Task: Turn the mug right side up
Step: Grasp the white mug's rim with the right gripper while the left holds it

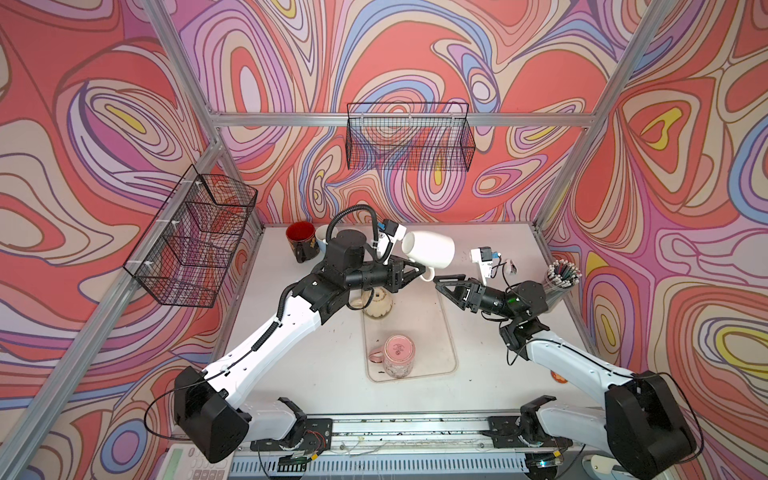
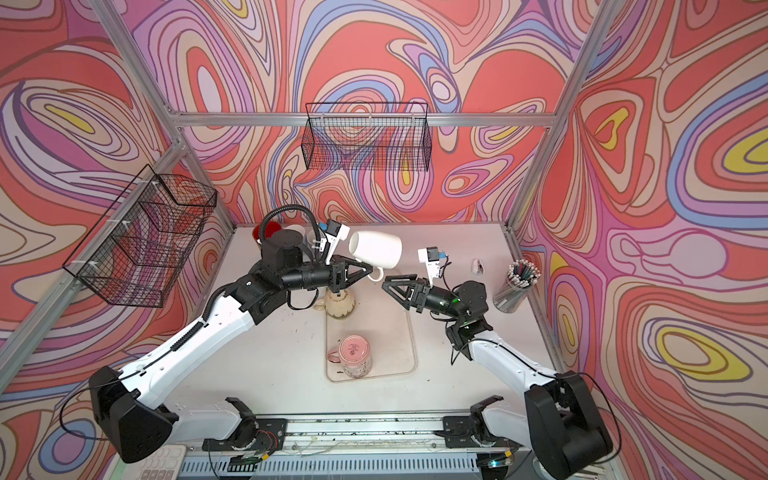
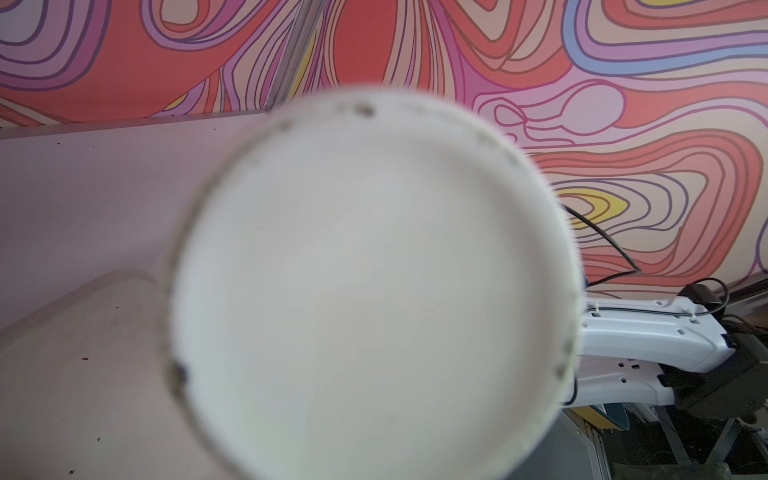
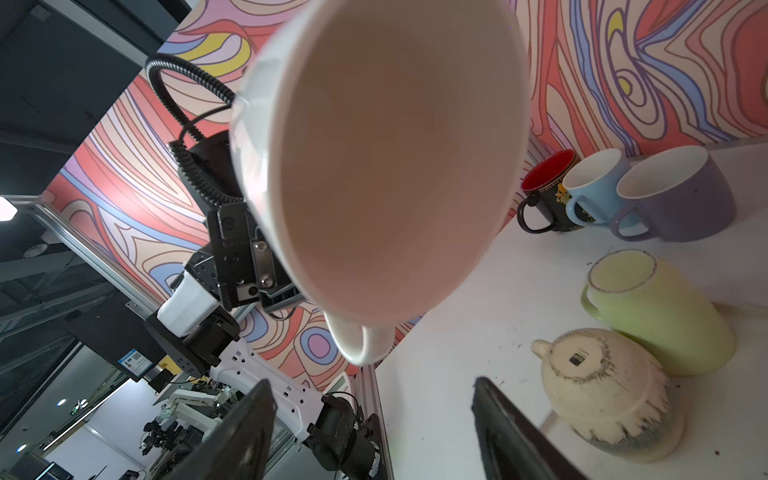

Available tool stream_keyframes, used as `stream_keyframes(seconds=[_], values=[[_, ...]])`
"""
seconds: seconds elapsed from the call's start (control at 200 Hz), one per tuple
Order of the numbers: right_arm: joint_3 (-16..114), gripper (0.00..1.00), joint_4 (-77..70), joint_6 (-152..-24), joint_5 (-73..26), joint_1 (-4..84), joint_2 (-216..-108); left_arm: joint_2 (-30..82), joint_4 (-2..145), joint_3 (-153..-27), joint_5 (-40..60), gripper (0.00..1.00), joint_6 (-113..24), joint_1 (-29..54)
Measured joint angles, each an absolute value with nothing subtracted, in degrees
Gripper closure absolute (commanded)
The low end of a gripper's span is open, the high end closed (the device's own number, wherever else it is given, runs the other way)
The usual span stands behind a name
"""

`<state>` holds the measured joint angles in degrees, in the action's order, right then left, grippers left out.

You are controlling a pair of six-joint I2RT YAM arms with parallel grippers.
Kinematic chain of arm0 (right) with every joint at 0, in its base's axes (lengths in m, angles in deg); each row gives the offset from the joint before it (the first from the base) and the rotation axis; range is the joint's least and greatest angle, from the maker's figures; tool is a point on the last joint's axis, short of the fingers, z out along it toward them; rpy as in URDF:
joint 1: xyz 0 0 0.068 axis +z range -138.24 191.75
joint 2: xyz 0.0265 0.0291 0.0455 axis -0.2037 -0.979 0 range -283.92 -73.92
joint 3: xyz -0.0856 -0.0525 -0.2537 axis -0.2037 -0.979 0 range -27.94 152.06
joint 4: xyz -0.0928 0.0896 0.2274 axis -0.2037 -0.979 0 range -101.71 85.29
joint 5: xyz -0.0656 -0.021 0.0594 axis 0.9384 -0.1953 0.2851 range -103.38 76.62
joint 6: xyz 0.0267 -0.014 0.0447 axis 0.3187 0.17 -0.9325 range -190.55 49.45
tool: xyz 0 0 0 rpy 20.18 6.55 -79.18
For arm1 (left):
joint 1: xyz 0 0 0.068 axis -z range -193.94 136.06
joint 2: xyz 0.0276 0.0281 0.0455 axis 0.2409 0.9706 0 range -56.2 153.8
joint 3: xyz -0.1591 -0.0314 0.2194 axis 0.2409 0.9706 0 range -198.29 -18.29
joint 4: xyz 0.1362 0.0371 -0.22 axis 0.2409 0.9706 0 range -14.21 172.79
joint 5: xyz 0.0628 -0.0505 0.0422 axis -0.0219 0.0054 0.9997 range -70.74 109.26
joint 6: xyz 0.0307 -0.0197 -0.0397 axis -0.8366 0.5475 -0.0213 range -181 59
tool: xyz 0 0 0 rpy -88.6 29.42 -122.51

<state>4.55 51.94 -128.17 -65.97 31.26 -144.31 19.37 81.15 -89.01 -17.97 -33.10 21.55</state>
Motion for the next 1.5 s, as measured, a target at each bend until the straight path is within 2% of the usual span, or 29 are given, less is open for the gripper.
stream_keyframes(seconds=[0.145,0.466,0.666,0.982,1.182,1.227,1.287,1.352,1.502], values=[[6.1,0.41,58.5,-132.2,-66.7,31.3,-148.9,19.4,77.4,-87.3,-19.1,1.00,-30.9,21.4],[8.4,0.54,68.7,-138.3,-67.3,31.2,-157.0,19.6,71.3,-83.3,-20.0,1.00,-28.3,21.2],[9.5,0.78,73.4,-141.9,-68.0,31.2,-160.8,19.9,66.5,-80.7,-19.8,1.00,-27.2,20.5],[10.1,1.00,76.8,-144.9,-68.3,30.7,-164.0,22.7,61.5,-79.6,-20.2,1.00,-24.6,19.7],[10.1,1.00,76.8,-145.1,-68.3,30.2,-164.1,23.8,59.6,-79.6,-20.9,1.00,-23.7,19.5],[10.1,0.88,76.8,-145.2,-68.2,30.1,-164.1,24.1,59.2,-79.6,-21.0,1.00,-23.5,19.4],[10.1,0.79,76.7,-145.3,-68.2,30.0,-164.1,24.4,58.5,-79.5,-21.3,1.00,-23.1,19.4],[10.5,0.74,76.7,-145.8,-68.3,30.0,-164.1,24.8,57.5,-79.2,-21.3,1.00,-22.9,19.4],[10.8,0.72,76.3,-146.7,-68.3,30.0,-164.2,26.0,55.0,-79.0,-21.7,1.00,-22.3,19.4]])
